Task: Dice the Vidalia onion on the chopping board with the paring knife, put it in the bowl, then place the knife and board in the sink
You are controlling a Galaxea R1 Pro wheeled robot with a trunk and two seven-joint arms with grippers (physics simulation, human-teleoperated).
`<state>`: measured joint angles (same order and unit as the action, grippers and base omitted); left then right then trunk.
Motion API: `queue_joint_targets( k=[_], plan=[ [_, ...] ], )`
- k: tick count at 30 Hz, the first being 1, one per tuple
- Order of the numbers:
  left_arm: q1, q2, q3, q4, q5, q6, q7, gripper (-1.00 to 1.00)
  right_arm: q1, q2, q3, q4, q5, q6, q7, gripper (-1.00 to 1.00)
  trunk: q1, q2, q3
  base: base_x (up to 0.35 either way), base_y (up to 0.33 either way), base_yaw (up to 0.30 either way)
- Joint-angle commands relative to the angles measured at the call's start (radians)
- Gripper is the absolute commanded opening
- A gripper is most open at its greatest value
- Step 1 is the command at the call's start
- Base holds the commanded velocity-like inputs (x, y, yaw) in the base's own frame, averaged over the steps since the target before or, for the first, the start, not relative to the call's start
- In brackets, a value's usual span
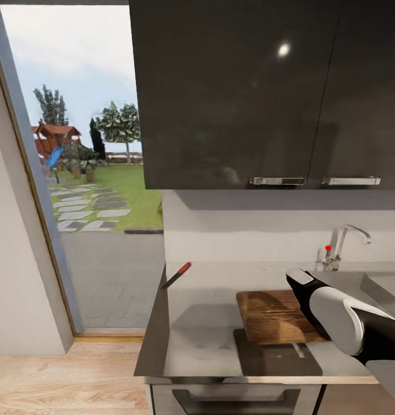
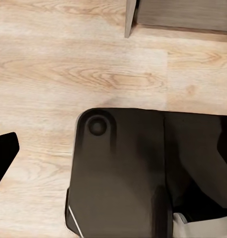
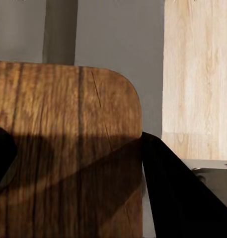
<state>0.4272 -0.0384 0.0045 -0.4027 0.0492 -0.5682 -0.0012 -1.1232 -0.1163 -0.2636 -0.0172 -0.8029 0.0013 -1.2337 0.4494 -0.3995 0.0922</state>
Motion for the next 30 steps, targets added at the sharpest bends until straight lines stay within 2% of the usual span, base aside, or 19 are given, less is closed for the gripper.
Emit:
queue_joint_targets(
  k=[1,12,21,30],
  plan=[
    [0.001,-0.002,0.000,-0.001,0.005,-0.001,0.000,1.00,0.000,-0.001,-0.008,-0.001,0.005,0.000,-0.006,-1.00,0.001,0.000,0.000,0.132,-0.147,0.000],
    [0.001,-0.007,0.000,-0.001,0.005,-0.001,0.000,1.00,0.000,-0.007,-0.008,-0.001,0.005,0.000,-0.023,-1.00,0.001,0.000,0.000,0.146,-0.160,0.000],
    [0.001,-0.008,0.000,0.000,0.005,-0.001,0.000,1.00,0.000,-0.006,-0.008,-0.001,0.006,0.000,-0.027,-1.00,0.001,0.000,0.000,0.014,-0.017,0.000],
    [0.001,-0.008,0.000,0.006,0.005,-0.001,-0.003,1.00,0.009,0.008,-0.005,0.000,0.005,0.001,-0.025,-1.00,0.001,0.000,0.000,-0.071,0.062,0.000]
  ],
)
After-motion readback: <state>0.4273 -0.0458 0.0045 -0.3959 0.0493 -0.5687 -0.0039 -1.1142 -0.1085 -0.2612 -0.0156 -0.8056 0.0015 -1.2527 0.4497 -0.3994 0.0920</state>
